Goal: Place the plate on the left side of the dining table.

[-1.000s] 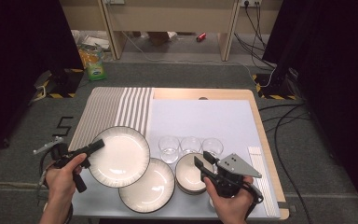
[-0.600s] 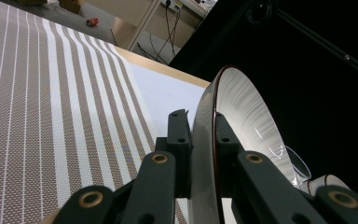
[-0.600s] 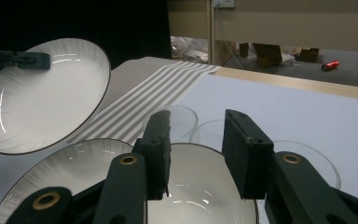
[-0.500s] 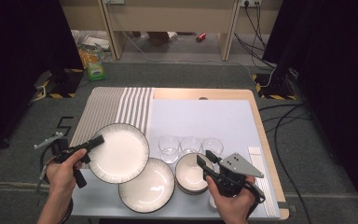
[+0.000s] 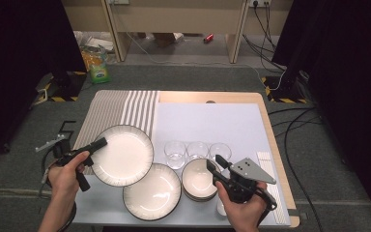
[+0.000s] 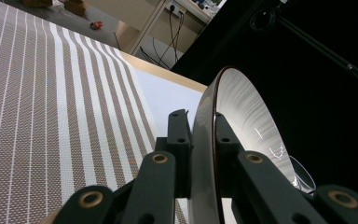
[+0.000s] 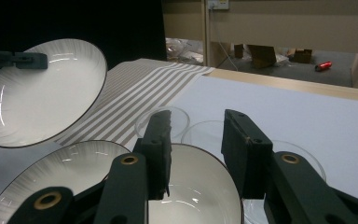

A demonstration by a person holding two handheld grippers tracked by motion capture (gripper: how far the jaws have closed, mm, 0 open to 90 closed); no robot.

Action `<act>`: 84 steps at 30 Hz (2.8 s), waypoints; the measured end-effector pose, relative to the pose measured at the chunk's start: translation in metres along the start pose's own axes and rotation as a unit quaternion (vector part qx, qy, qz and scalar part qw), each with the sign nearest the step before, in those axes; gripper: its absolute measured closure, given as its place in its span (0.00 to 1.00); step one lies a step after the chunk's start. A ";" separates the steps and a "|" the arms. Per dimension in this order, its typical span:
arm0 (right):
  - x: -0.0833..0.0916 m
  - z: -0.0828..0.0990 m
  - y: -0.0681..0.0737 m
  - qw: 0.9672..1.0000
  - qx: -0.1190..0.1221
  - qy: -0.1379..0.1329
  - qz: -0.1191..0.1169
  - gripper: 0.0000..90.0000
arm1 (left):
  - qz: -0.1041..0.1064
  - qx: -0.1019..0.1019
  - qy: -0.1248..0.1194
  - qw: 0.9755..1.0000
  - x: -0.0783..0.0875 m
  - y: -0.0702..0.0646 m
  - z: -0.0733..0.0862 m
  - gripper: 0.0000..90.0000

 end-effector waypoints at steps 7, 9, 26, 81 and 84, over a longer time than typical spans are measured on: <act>0.001 0.000 -0.002 1.000 -0.003 -0.001 0.003 0.70 | -0.005 0.004 -0.004 1.000 -0.001 0.004 -0.003 0.91; 0.002 -0.001 -0.003 1.000 0.003 0.000 0.005 0.70 | -0.007 0.004 -0.003 1.000 -0.001 0.005 -0.004 0.91; 0.005 -0.001 -0.007 1.000 -0.003 -0.006 0.010 0.69 | -0.020 0.013 -0.010 1.000 -0.006 0.011 -0.011 0.91; 0.007 -0.001 -0.010 1.000 -0.003 -0.008 0.018 0.70 | -0.020 0.024 -0.024 0.999 -0.022 0.014 -0.029 0.91; 0.008 -0.002 -0.010 1.000 -0.003 -0.010 0.020 0.69 | -0.021 0.025 -0.025 0.999 -0.023 0.014 -0.029 0.91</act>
Point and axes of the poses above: each handheld gripper's, and its own axes: x roughly backward along the jaws, z roughly out of its underside, y roughly to its left, the point moved 1 cm from there along -x, roughly forward along the jaws, and after that the axes turned 11 degrees about -z, right-handed, at the moved point
